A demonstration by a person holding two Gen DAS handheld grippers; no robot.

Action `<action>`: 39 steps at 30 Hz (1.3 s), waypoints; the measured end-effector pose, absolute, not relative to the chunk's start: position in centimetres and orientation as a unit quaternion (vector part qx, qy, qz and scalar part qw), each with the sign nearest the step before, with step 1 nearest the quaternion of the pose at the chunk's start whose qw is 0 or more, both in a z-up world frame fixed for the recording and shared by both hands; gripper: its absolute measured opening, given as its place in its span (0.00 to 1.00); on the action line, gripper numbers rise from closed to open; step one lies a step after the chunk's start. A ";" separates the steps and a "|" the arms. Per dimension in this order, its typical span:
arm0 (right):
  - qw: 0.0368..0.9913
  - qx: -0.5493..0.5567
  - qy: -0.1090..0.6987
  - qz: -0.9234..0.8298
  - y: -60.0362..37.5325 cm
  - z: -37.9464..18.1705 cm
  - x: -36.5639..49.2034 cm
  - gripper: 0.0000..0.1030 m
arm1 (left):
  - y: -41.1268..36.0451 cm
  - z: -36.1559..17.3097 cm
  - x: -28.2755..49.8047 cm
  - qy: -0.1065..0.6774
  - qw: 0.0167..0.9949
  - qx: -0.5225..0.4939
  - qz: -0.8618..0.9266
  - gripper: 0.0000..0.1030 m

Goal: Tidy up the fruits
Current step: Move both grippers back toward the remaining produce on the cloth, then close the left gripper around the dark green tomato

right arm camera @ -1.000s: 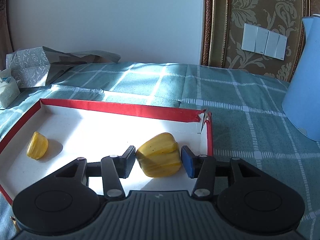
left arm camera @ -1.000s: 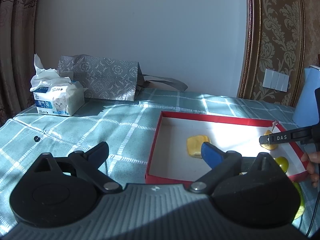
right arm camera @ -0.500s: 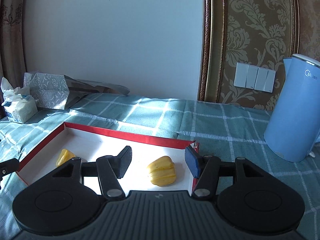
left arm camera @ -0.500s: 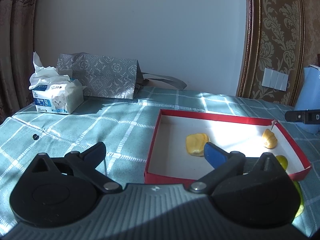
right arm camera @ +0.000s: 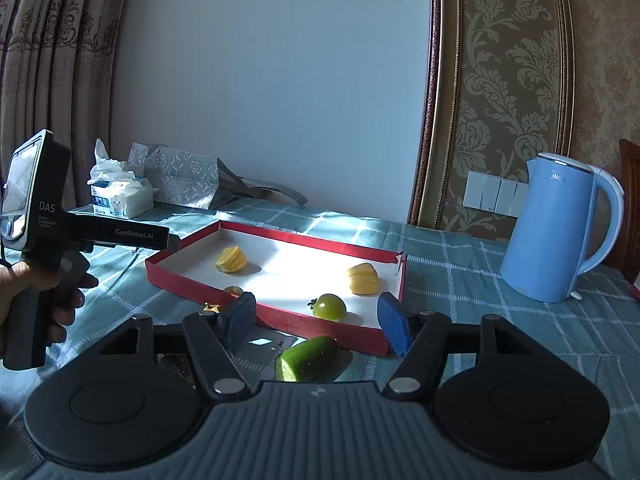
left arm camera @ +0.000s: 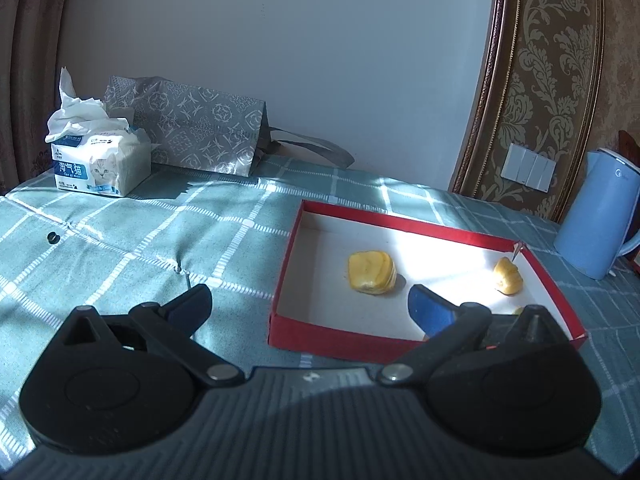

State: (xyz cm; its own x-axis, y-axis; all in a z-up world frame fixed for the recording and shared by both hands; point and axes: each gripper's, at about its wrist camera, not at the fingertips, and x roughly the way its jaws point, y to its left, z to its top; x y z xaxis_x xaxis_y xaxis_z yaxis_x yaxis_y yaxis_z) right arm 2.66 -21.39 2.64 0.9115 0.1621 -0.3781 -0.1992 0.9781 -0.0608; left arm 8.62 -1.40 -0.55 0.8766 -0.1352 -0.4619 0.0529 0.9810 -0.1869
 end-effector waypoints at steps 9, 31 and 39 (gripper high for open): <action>0.964 -0.002 0.215 0.159 -22.0 -2.1 2.2 0.65 | -2.0 -1.5 2.2 0.250 0.965 -0.037 -0.070 1.00; 0.968 -0.022 0.191 0.163 -22.9 -2.1 -0.2 0.65 | -9.8 -3.2 -3.8 0.252 0.940 0.124 -0.191 0.99; 0.970 0.008 0.195 0.143 -24.3 -2.2 -0.1 0.65 | -10.0 -4.1 -2.5 0.294 0.927 0.103 -0.208 0.82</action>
